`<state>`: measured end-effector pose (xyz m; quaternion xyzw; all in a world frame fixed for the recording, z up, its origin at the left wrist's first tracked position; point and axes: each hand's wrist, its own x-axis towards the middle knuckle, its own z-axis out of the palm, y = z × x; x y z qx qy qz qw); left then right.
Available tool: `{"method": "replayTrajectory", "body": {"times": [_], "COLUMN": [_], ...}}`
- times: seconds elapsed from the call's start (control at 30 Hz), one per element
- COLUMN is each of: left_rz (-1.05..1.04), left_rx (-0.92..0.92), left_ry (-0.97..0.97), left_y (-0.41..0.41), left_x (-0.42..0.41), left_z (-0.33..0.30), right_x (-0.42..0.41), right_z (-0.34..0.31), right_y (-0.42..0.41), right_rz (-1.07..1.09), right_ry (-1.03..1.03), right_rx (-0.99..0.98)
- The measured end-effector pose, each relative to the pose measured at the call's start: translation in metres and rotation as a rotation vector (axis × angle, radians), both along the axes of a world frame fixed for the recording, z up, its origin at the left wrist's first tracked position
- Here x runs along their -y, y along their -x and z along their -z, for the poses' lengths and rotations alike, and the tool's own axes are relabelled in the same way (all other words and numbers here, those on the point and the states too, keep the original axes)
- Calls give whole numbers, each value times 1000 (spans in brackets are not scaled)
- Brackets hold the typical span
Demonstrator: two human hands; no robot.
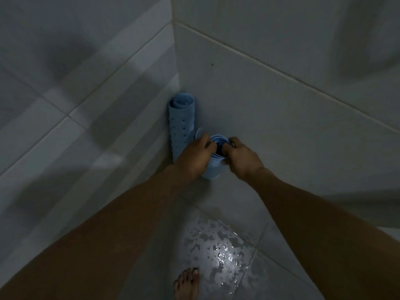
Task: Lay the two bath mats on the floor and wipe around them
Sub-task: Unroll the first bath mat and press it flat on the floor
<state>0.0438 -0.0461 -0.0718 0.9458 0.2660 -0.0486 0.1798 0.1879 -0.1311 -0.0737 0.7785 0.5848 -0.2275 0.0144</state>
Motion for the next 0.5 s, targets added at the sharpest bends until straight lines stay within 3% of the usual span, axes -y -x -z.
{"method": "replayTrajectory", "body": {"times": [0.17,0.37,0.5], "left_rz": [-150,-15,-3], "left_rx": [78,-184,-128], "left_ry": [50,-86,-41], "left_y": [24,51,61], "left_x": [53,133,199], "left_z": [-15,-21,-23], "right_x": [68,176,245], "right_z": [-19,-46,-53], "right_y": [14,30,44], "right_rz": [51,88,209], "right_ry": [-36,33,87], "right_rx": [-77,-79,-69]}}
